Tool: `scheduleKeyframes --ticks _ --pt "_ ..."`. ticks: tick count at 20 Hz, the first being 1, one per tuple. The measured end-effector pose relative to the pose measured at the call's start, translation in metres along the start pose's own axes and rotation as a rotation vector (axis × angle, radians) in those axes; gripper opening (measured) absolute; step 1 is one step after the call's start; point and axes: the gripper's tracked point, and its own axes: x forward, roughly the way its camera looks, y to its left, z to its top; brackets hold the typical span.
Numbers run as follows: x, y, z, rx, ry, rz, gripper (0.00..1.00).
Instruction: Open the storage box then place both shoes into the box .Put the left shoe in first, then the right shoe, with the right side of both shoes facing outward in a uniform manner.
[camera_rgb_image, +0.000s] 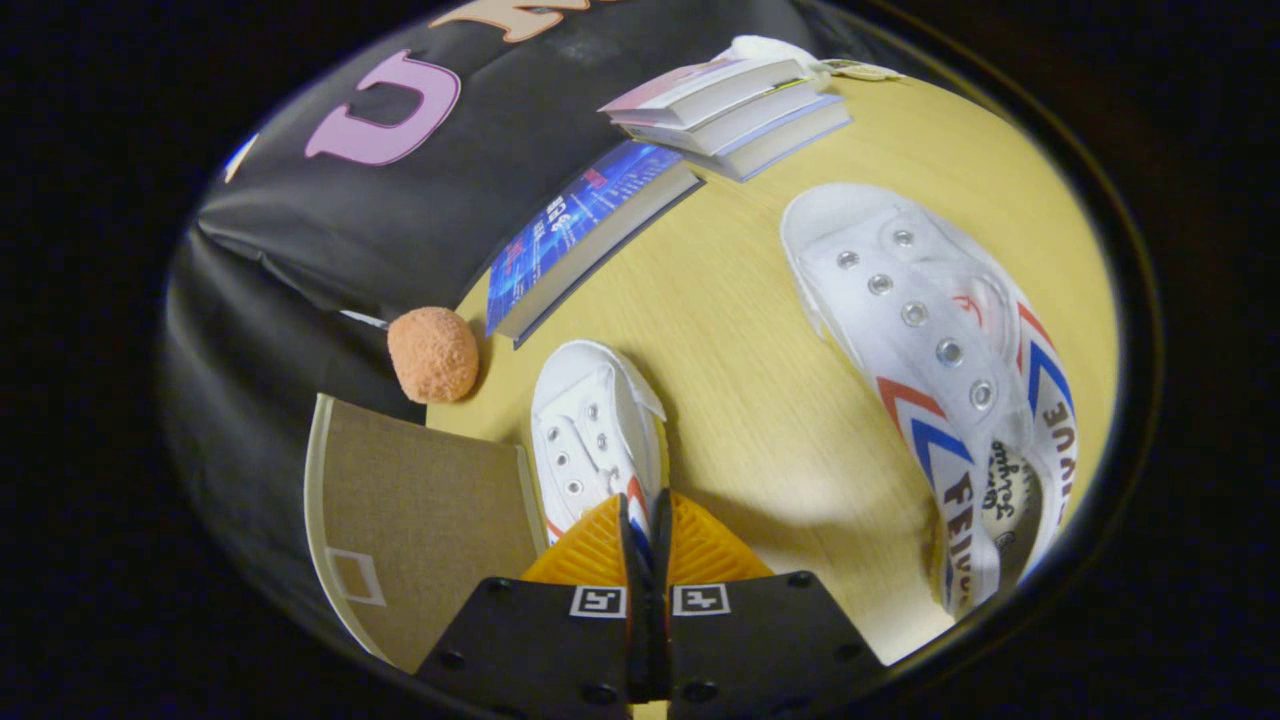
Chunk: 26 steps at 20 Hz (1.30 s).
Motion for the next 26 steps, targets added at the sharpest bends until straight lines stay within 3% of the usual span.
scheduleKeyframes --ticks 4,10,19,23,26 --pt "-0.009 0.008 -0.002 0.131 0.002 0.061 0.03" --pt "-0.047 0.034 0.02 0.188 -0.05 0.135 0.03" --pt "-0.127 0.173 0.04 0.021 -0.12 0.326 0.02" --pt "-0.143 0.238 0.011 -0.042 -0.075 0.418 0.03" --pt "-0.124 0.251 -0.025 -0.06 -0.002 0.419 0.02"
